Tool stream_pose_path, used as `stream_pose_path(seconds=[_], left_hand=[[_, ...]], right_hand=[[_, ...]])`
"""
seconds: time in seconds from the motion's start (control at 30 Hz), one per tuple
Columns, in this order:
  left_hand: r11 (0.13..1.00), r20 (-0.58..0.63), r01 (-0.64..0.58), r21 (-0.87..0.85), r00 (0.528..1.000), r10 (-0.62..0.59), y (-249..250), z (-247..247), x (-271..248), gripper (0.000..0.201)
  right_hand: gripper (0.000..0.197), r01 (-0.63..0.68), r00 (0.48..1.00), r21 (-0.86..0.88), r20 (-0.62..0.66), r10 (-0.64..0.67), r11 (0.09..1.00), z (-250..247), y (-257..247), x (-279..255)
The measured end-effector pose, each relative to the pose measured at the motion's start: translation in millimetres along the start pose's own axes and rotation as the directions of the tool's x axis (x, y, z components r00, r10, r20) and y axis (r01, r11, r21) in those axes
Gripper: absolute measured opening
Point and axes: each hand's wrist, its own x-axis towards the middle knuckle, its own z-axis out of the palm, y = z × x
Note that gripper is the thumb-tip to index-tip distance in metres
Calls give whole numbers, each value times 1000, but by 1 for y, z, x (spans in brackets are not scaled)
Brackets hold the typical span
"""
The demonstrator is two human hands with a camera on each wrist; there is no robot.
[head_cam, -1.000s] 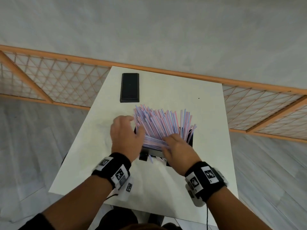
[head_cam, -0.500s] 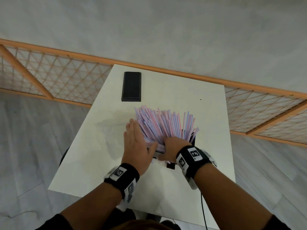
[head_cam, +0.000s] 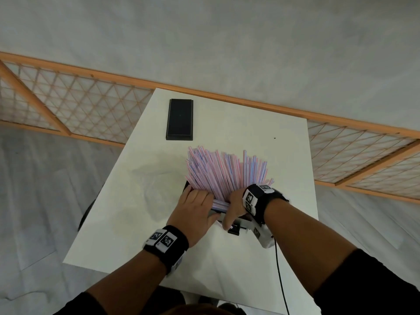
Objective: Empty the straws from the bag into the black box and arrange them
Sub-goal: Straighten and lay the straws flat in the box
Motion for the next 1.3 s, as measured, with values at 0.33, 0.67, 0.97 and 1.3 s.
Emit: stream_pose_path(seconds=[0.33, 0.67, 0.97, 1.3], left_hand=[[996, -10, -3, 92, 1000, 4, -9, -10, 3, 59], [994, -115, -94, 56, 988, 100, -10, -30, -1, 39], [993, 152, -77, 91, 986, 63, 3, -18, 7, 16], [998, 255, -40, -43, 966, 49, 21, -30, 29, 31]], right_hand=[[56, 50, 930, -101, -357, -83, 994, 9, -1, -23], [24, 301, 764, 41, -608, -215, 953, 43, 17, -53], [4, 484, 431, 444, -871, 236, 754, 68, 51, -66], [38, 410, 702, 657, -670, 241, 633, 30, 100, -24]])
